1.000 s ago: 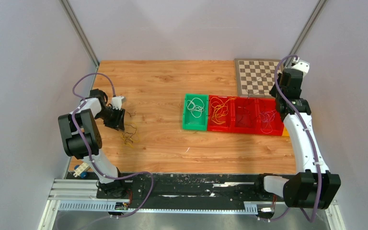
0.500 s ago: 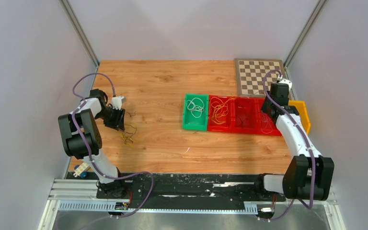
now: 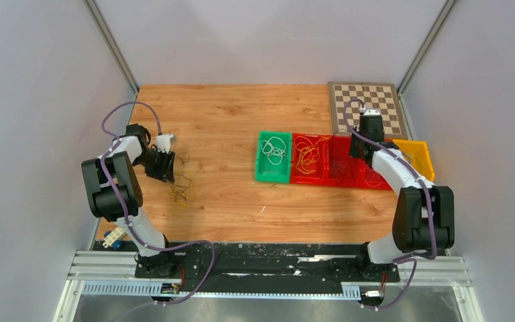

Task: Untangle the cables

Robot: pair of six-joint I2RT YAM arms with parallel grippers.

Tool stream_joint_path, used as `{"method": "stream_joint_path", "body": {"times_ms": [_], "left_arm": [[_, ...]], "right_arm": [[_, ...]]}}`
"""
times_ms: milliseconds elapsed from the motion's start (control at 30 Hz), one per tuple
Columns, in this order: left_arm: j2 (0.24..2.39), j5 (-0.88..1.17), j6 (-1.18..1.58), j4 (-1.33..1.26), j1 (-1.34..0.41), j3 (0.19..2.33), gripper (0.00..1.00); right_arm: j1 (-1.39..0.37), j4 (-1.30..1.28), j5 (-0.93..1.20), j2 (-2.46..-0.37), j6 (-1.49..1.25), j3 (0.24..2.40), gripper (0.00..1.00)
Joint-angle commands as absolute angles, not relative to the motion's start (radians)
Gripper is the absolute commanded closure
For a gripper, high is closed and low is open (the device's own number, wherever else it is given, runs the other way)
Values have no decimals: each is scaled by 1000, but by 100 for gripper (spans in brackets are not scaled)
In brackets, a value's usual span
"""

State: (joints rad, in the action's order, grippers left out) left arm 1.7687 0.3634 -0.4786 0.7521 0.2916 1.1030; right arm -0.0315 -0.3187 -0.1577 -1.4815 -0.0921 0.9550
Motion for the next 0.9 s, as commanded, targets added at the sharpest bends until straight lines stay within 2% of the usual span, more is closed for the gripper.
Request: {"method": "stream_joint_path", "body": {"times_ms": [0,367,700,867], "left_arm": [[1790,348,-483,735,301,1123,51],[1785,346,-479,736,301,1115,51],[1776,362,-489,741,300,1105,51],[1759,392,-510,760,301,1093,63]], "right_arm": [[-92,-298,-157,-1533,-49,972,100],[-133,-312,-230,-1596,-13,991,100],[-132,-429,-111,-1437,37,1106,58],[-131,-506,-59,-1357,92,1120,37]]}}
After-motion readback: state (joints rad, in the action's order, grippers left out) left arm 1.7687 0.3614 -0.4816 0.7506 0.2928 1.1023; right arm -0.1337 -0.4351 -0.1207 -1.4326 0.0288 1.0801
